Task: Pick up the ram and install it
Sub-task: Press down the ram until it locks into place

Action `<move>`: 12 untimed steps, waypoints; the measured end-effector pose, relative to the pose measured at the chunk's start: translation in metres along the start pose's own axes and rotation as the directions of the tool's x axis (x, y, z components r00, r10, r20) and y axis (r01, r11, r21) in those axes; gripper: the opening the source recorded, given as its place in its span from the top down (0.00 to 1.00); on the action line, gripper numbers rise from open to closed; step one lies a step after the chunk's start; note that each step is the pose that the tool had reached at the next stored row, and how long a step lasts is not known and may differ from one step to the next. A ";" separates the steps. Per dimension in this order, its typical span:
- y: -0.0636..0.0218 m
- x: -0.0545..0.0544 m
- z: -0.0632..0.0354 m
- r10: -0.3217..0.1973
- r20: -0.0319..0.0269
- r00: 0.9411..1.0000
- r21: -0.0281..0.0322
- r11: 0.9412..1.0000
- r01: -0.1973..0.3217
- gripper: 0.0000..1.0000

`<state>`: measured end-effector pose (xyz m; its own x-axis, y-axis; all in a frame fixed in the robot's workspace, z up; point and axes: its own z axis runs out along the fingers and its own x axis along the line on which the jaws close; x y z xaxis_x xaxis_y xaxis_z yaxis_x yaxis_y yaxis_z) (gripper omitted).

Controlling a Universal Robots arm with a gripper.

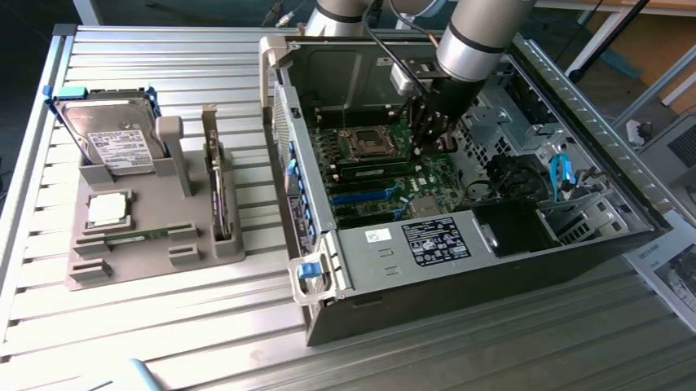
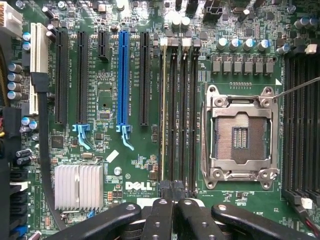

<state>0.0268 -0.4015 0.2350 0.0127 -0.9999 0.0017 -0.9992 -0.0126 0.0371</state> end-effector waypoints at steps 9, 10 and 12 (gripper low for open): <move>-0.0001 0.000 0.0002 0.000 -0.002 1.000 0.000 1.000 0.000 0.89; 0.0001 0.000 -0.0028 0.000 -0.002 1.000 0.000 1.000 0.000 0.89; 0.0002 0.000 -0.0067 0.000 -0.003 1.000 0.000 1.000 0.000 0.89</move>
<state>0.0268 -0.4015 0.2417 0.0127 -0.9999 0.0046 -0.9992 -0.0126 0.0371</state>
